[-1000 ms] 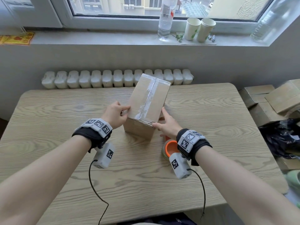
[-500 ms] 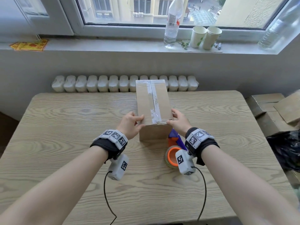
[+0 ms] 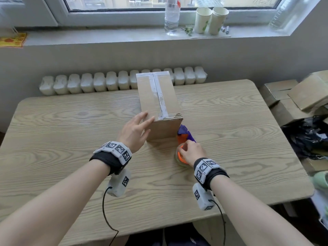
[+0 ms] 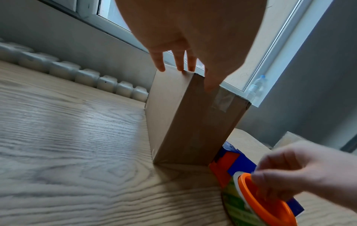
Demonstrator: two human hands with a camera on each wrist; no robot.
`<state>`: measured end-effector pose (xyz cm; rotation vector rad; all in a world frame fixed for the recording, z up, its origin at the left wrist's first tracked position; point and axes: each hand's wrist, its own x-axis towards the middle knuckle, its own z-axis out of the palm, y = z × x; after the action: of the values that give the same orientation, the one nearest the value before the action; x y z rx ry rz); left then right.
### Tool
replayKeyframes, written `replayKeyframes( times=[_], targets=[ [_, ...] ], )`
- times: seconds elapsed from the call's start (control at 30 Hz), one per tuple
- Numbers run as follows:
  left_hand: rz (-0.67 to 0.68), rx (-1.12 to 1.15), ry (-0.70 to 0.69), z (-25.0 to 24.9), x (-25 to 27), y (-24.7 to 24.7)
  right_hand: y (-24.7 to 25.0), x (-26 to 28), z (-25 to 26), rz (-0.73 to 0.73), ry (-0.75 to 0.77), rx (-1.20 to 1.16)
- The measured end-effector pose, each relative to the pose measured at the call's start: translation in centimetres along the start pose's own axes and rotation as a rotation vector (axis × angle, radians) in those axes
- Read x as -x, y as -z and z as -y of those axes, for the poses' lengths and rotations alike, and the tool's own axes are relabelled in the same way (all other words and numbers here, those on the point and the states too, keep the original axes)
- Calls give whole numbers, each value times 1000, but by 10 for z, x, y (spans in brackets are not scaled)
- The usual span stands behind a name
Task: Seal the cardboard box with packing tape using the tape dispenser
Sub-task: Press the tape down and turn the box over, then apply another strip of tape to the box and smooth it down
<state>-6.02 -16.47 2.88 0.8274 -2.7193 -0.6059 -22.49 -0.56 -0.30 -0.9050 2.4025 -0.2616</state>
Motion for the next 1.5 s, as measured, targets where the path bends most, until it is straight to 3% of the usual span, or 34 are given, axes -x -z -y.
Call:
replayKeyframes(
  times=[0.13, 0.33, 0.63, 0.8, 1.07, 1.27, 1.5],
  targets=[
    [14, -52, -32, 2, 2, -1, -21, 8, -1, 57, -38, 130],
    [58, -102, -24, -2, -3, 3, -24, 13, 2, 73, -37, 128],
    [104, -127, 117, -26, -21, 22, 50, 20, -10, -209, -36, -197],
    [166, -46, 152, -56, -50, 46, 105, 16, -8, -348, 42, -351],
    [176, 83, -12, -89, -85, 73, 151, 15, 32, -272, 310, -294],
    [159, -39, -17, -85, -93, 90, 164, 9, 54, -263, 469, -195],
    [139, -19, -31, -75, -103, 104, 173, -3, 67, -253, 579, -80]
  ],
)
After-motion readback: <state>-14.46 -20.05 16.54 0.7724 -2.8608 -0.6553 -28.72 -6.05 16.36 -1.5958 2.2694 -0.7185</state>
